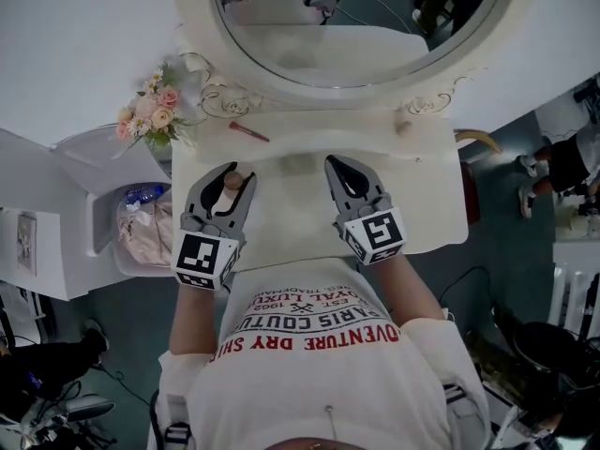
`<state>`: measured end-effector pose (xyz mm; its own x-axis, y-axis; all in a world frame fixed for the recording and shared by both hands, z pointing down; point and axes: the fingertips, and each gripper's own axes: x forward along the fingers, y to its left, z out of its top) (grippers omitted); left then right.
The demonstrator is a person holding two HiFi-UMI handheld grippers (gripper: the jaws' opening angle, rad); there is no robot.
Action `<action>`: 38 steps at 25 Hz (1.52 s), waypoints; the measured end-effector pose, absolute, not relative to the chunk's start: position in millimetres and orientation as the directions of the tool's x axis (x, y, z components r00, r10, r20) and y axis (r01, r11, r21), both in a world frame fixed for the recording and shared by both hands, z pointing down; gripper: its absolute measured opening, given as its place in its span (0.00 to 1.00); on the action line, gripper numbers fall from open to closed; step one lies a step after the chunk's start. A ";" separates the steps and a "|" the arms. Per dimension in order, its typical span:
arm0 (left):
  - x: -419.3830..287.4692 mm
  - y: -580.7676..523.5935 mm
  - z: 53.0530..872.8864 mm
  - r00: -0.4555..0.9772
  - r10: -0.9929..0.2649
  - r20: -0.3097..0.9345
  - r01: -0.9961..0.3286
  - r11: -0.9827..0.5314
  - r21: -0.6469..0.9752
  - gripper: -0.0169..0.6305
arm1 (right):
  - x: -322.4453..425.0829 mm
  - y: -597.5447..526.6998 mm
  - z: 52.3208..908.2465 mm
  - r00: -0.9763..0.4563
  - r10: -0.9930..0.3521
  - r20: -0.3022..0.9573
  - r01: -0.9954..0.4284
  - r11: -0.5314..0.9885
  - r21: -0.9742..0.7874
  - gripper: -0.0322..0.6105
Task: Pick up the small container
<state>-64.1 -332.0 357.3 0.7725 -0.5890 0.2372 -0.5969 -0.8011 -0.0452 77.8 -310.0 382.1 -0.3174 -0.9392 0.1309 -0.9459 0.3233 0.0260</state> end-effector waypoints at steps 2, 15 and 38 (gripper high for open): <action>-65.7 -331.0 354.3 0.773 -0.589 0.235 -0.596 -0.802 -0.049 0.24 | 79.6 -309.6 376.9 -0.316 -0.941 0.119 -0.946 0.322 0.038 0.05; -67.7 -328.0 351.0 0.791 -0.574 0.210 -0.577 -0.815 -0.056 0.24 | 71.1 -305.1 364.2 -0.333 -0.938 0.098 -0.940 0.339 0.047 0.05; -66.7 -331.3 360.0 0.781 -0.591 0.203 -0.594 -0.803 -0.051 0.24 | 72.5 -308.0 363.7 -0.310 -0.945 0.100 -0.949 0.314 0.027 0.05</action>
